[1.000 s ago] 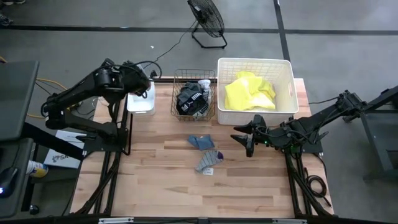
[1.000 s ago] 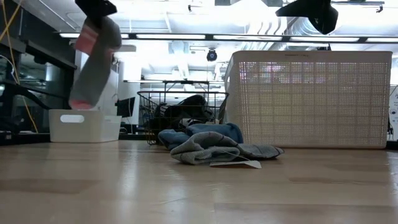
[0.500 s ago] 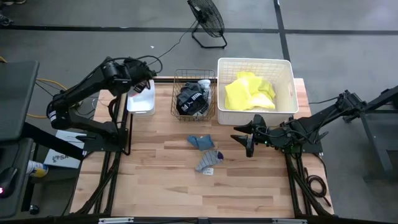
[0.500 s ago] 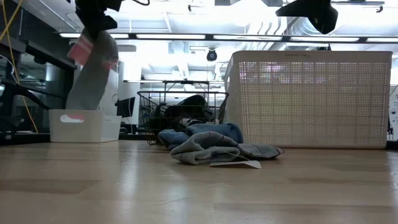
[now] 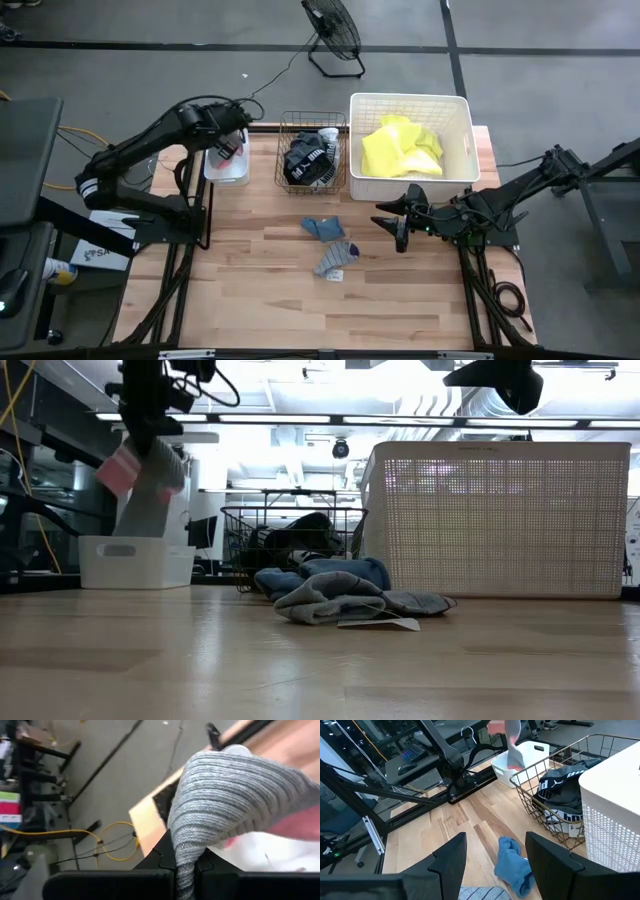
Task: Pick & Place Cloths
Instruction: Put the gray and pink sock into the left white bin
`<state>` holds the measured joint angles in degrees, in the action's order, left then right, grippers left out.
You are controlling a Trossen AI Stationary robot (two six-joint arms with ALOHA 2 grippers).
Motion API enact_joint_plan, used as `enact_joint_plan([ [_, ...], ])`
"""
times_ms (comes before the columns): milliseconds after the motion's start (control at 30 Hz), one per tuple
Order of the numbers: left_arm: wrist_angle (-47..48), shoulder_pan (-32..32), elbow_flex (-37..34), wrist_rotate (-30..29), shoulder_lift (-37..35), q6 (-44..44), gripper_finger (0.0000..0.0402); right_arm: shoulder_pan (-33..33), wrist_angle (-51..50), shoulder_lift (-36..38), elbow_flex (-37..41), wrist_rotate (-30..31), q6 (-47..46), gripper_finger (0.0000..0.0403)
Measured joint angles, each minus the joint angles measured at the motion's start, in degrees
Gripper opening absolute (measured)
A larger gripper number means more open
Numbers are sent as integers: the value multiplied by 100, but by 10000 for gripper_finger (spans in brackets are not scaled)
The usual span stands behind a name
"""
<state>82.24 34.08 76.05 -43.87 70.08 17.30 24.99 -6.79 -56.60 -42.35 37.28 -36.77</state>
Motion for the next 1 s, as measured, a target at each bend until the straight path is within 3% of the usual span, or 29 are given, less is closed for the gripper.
enact_joint_plan([
  [300,-645,662,-806,1112,0,-764,0,-2,0,0,0,2,17,196],
  [633,-1371,1112,-1350,2177,0,-976,0,-2,0,0,0,2,15,196],
  [1000,-2010,1171,-1585,2699,91,-917,0,-2,0,0,0,2,16,196],
])
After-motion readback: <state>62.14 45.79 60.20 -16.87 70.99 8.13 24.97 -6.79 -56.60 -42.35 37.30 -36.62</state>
